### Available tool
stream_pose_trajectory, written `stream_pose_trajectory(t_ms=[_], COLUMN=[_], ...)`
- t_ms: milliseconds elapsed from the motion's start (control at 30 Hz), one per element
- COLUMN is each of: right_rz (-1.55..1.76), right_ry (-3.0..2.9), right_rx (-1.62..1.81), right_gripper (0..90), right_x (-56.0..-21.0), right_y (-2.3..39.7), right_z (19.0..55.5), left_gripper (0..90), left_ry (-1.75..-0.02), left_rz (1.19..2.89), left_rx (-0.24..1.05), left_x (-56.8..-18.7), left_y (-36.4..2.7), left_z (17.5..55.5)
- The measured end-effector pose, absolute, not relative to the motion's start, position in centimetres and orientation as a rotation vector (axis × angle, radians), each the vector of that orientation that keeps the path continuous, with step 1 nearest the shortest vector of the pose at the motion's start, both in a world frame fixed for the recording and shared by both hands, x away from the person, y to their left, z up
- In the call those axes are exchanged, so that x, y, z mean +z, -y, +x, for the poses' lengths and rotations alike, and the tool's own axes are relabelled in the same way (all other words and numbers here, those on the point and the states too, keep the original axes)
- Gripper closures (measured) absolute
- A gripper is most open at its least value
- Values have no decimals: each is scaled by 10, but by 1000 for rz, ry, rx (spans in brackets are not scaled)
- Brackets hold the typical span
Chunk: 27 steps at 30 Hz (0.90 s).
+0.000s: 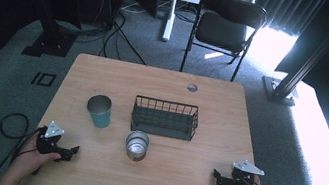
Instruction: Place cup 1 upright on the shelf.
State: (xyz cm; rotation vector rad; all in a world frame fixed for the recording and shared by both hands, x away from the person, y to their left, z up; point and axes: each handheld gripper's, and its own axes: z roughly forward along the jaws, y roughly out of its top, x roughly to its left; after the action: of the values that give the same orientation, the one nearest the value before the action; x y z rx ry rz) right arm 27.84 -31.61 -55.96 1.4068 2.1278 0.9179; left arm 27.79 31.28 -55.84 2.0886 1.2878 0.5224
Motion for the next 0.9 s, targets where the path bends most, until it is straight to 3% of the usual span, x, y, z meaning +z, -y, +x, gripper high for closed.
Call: stream_pose_trajectory(t_ms=[900], right_rz=[1345], right_ry=[-2196], right_rx=[985], right_gripper=[129], right_x=[-558], right_y=[300], right_z=[279], left_gripper=[4], left_ry=[-1276], left_rz=[2095], left_rx=[518], left_x=[-558], left_y=[-313], left_z=[278])
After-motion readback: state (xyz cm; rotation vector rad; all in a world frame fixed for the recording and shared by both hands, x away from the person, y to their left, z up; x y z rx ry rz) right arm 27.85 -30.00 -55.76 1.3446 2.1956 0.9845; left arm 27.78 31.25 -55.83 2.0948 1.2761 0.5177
